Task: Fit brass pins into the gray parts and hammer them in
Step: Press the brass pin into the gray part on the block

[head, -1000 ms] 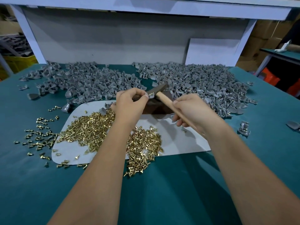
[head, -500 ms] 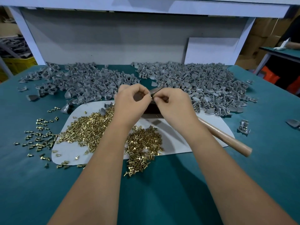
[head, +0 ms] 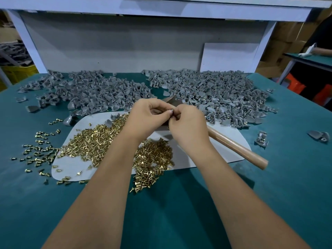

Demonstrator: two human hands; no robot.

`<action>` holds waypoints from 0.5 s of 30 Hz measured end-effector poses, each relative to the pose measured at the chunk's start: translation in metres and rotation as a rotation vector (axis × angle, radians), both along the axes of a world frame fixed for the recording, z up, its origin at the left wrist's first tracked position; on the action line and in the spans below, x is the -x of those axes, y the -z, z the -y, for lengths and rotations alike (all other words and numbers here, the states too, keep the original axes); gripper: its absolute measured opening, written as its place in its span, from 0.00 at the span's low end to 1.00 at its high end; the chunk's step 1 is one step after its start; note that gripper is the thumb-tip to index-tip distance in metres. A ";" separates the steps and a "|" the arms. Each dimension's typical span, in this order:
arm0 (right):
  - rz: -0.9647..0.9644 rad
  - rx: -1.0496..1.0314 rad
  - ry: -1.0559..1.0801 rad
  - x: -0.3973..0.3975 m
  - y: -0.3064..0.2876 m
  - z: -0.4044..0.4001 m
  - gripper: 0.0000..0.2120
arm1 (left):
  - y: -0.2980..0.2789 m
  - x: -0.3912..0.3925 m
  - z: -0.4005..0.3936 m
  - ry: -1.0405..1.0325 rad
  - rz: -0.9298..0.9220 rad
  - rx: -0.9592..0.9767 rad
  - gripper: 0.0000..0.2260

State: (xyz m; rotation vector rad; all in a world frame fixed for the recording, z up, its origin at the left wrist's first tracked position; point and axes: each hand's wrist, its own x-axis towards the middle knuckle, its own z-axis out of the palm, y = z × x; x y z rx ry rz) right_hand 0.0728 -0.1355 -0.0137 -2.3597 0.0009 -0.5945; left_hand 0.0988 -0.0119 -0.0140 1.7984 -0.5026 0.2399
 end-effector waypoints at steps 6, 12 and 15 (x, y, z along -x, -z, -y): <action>-0.113 -0.045 0.019 0.003 0.003 0.001 0.13 | 0.001 0.002 0.001 0.035 -0.019 -0.061 0.13; -0.102 0.114 0.034 0.003 0.008 -0.004 0.04 | 0.002 0.001 0.004 0.008 -0.054 -0.129 0.10; -0.088 0.197 0.043 0.001 0.012 -0.006 0.08 | 0.004 0.000 0.006 -0.005 -0.087 -0.129 0.11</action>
